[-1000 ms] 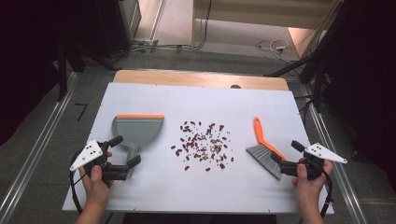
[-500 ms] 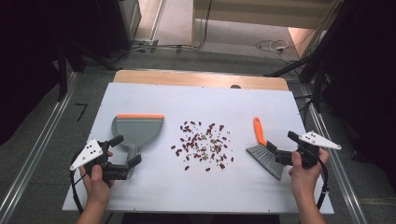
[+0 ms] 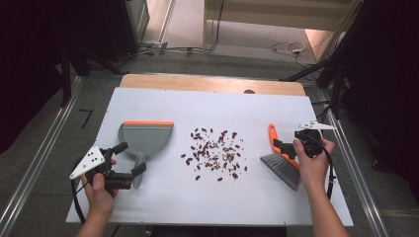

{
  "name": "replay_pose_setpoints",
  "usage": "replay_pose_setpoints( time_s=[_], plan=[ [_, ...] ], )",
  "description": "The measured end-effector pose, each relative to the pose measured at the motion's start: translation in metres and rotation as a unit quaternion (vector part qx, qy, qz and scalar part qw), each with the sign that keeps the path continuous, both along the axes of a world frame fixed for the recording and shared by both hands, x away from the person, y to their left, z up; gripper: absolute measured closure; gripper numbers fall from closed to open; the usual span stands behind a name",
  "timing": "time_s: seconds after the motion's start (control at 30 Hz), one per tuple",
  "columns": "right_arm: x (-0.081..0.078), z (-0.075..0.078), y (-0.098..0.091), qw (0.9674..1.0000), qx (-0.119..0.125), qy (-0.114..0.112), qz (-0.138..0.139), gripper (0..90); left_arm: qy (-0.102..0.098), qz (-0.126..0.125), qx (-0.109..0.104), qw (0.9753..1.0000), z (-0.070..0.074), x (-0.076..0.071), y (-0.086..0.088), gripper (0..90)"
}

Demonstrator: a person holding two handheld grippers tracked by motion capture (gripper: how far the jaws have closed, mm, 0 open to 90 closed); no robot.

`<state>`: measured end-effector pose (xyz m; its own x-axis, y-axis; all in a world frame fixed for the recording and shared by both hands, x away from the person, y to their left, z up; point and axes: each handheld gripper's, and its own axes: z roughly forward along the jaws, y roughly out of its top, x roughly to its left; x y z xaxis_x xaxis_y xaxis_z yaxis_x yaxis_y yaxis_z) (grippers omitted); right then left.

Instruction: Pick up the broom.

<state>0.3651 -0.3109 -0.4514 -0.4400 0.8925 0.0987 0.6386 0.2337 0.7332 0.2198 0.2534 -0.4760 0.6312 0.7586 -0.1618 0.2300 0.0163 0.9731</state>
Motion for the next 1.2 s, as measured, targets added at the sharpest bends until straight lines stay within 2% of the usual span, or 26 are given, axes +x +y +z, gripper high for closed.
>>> replay_pose_setpoints(
  time_s=[0.13,0.23,0.3,0.33,0.37,0.4,0.47,0.53,0.67,0.7,0.73,0.77,0.8,0.87,0.93,1.03,1.2],
  plan=[
    [0.012,-0.009,0.009,0.9992,-0.016,0.037,-0.008,3.4,-0.004,-0.001,-0.007,1.0000,0.001,0.003,0.001,0.6],
    [0.020,-0.017,0.020,0.9968,-0.052,0.058,-0.018,5.9,0.001,-0.001,-0.004,1.0000,-0.001,0.005,0.002,0.6],
    [0.024,-0.020,0.023,0.9948,-0.066,0.070,-0.032,13.6,0.002,-0.003,-0.004,1.0000,-0.002,0.005,0.002,0.6],
    [0.024,-0.020,0.023,0.9948,-0.066,0.070,-0.032,13.6,0.002,-0.003,-0.004,1.0000,-0.002,0.005,0.002,0.6],
    [0.027,-0.022,0.023,0.9947,-0.060,0.071,-0.044,20.3,0.003,-0.003,-0.005,1.0000,-0.002,0.005,0.002,0.6],
    [0.028,-0.023,0.022,0.9947,-0.053,0.073,-0.048,22.8,0.003,-0.005,-0.005,1.0000,-0.001,0.004,0.001,0.6],
    [0.030,-0.024,0.022,0.9935,-0.062,0.075,-0.059,26.1,0.003,-0.005,-0.003,1.0000,-0.001,0.004,0.000,0.7],
    [0.031,-0.027,0.023,0.9930,-0.066,0.080,-0.056,28.5,0.004,-0.007,0.002,1.0000,-0.002,0.004,-0.001,0.6],
    [0.031,-0.031,0.028,0.9911,-0.091,0.085,-0.045,36.6,0.007,-0.001,0.006,1.0000,-0.003,0.007,-0.004,0.6],
    [0.030,-0.032,0.030,0.9898,-0.101,0.089,-0.048,37.8,0.007,-0.001,0.008,0.9999,-0.002,0.007,-0.005,0.6],
    [0.030,-0.034,0.032,0.9890,-0.107,0.089,-0.050,37.7,0.007,-0.002,0.011,0.9999,-0.002,0.007,-0.006,0.7],
    [0.028,-0.034,0.036,0.9886,-0.116,0.083,-0.048,41.6,0.006,-0.003,0.012,0.9999,-0.002,0.007,-0.007,0.7],
    [0.027,-0.034,0.038,0.9886,-0.118,0.081,-0.045,45.2,0.006,-0.003,0.015,0.9999,-0.002,0.007,-0.008,0.7],
    [0.027,-0.033,0.039,0.9879,-0.111,0.093,-0.055,47.2,0.006,-0.005,0.017,0.9998,-0.002,0.007,-0.008,0.7],
    [0.028,-0.031,0.042,0.9857,-0.118,0.102,-0.063,50.5,0.007,-0.005,0.017,0.9998,-0.002,0.007,-0.009,0.7],
    [0.029,-0.029,0.047,0.9826,-0.115,0.121,-0.082,54.9,0.008,-0.009,0.014,0.9998,0.000,0.006,-0.011,0.7],
    [0.033,-0.027,0.044,0.9810,-0.103,0.136,-0.093,64.0,0.004,-0.016,0.020,0.9997,0.003,0.003,-0.016,0.7]
  ],
)
